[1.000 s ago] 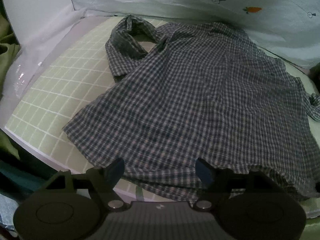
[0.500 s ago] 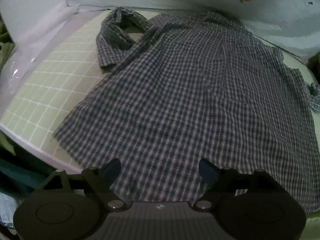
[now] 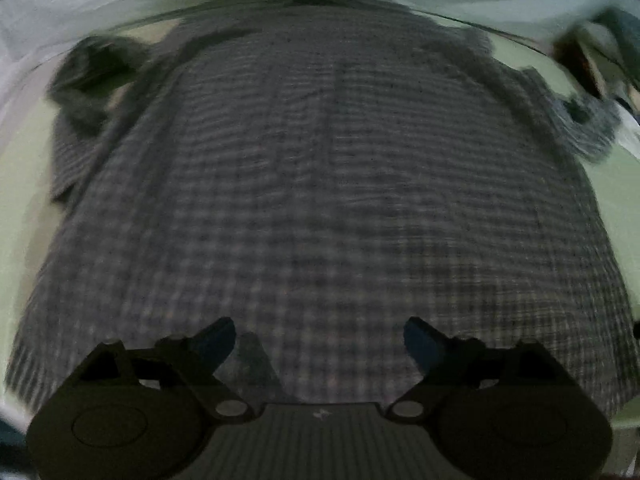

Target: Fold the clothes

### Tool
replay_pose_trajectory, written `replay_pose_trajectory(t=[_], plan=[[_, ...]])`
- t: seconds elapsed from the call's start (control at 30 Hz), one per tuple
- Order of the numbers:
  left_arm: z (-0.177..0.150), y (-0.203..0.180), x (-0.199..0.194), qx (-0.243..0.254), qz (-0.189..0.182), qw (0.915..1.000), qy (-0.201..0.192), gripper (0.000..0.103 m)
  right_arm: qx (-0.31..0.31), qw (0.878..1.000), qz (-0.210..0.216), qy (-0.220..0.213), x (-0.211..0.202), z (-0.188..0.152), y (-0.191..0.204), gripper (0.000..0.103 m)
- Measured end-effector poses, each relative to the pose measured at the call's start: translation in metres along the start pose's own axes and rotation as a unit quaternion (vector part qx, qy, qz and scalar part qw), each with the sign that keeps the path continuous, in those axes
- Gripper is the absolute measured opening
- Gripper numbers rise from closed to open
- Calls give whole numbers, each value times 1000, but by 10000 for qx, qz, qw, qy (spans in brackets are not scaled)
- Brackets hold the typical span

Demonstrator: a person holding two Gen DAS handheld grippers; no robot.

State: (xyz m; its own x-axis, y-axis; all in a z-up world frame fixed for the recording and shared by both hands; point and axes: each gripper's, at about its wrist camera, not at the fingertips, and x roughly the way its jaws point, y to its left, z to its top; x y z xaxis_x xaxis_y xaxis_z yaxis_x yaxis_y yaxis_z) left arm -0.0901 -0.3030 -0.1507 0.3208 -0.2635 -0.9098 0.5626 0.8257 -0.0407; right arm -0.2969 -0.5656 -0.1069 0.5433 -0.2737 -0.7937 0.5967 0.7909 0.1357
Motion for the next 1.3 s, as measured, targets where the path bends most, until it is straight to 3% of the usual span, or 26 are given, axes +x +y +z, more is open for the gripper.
replay_pose_trajectory(t=[0.2,0.37,0.6,0.9,1.3], plan=[[6,-37,12,409,-100,9990,144,93,298,9995,-52,49,16,15,-16,103],[6,-62,19,297,54,9993,235,93,410,9991,49,130,39,37,-42,103],[-1,-86,24,-552,317,9975,299,95,503,9971,521,233,75,89,-94,103],[0,-104,32,-1195,831,9887,345,103,393,9955,860,66,123,133,-149,103],[10,-103,34,-1591,869,9819,548,103,-401,9947,901,-275,190,227,-156,103]])
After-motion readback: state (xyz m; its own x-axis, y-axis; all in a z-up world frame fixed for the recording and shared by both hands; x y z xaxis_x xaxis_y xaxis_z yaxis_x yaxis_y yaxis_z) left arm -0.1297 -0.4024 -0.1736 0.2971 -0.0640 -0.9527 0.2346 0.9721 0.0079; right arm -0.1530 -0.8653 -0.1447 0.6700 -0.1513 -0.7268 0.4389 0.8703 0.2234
